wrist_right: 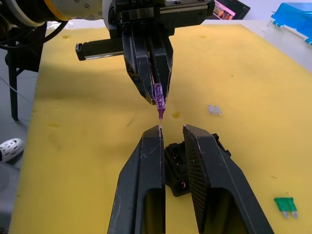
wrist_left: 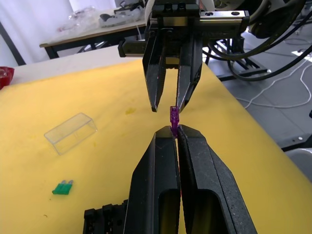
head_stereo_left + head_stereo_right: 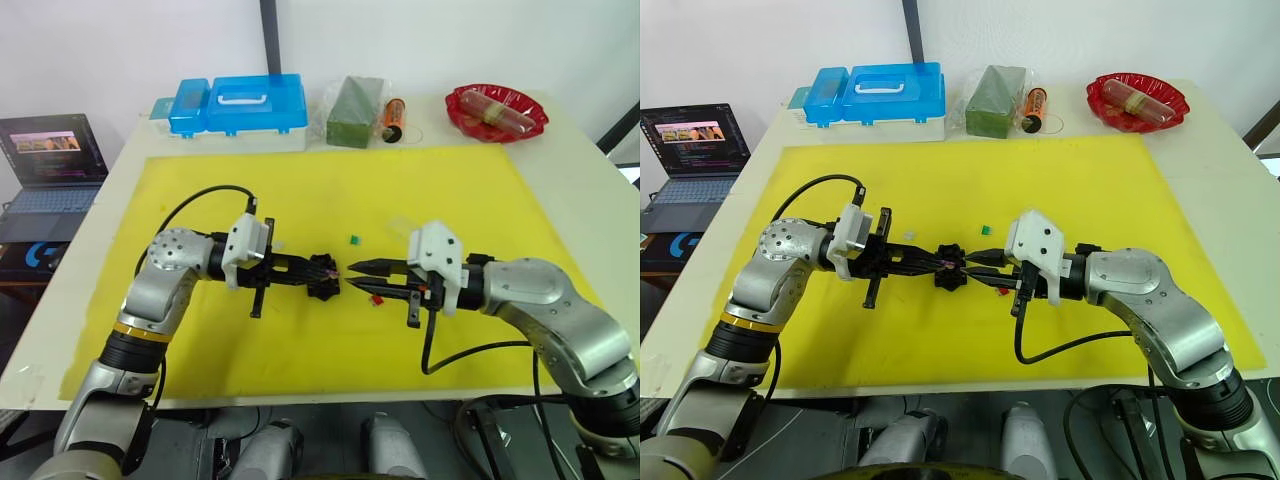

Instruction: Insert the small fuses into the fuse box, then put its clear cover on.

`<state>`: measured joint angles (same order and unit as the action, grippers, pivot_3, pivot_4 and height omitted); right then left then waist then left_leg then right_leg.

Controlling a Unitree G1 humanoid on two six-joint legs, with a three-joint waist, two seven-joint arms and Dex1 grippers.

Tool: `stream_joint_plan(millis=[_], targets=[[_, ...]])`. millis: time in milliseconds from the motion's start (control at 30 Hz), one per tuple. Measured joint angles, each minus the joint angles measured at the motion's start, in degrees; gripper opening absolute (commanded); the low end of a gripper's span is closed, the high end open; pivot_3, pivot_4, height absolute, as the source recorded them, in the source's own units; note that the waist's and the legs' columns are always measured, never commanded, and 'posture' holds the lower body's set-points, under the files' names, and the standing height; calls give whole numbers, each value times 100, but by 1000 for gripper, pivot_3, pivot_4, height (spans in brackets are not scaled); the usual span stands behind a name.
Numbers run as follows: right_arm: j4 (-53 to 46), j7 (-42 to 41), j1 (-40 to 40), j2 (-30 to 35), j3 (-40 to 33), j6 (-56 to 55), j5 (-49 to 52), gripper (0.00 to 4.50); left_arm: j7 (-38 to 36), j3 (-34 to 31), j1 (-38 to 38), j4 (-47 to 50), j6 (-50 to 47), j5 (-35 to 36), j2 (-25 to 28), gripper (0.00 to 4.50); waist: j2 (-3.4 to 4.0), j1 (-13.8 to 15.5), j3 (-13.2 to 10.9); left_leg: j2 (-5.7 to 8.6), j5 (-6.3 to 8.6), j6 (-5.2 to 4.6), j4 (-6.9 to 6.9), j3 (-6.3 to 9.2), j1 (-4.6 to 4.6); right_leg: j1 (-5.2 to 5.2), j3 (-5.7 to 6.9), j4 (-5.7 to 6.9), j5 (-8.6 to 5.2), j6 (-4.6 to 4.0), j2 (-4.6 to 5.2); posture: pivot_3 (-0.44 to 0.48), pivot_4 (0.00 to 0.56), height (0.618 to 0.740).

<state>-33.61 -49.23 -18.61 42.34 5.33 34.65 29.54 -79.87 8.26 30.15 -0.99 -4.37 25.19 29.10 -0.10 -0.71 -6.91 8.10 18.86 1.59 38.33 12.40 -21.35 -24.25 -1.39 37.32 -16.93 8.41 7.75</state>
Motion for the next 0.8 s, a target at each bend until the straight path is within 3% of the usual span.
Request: stream_joint_plan(millis=[800], targets=[[0, 56, -25, -140, 99, -56, -17, 699, -11, 17, 0, -110, 145, -92, -51, 0, 0, -1, 0, 0, 0, 0, 1, 1, 0, 0, 0, 1, 0, 0, 0, 0, 150, 740]])
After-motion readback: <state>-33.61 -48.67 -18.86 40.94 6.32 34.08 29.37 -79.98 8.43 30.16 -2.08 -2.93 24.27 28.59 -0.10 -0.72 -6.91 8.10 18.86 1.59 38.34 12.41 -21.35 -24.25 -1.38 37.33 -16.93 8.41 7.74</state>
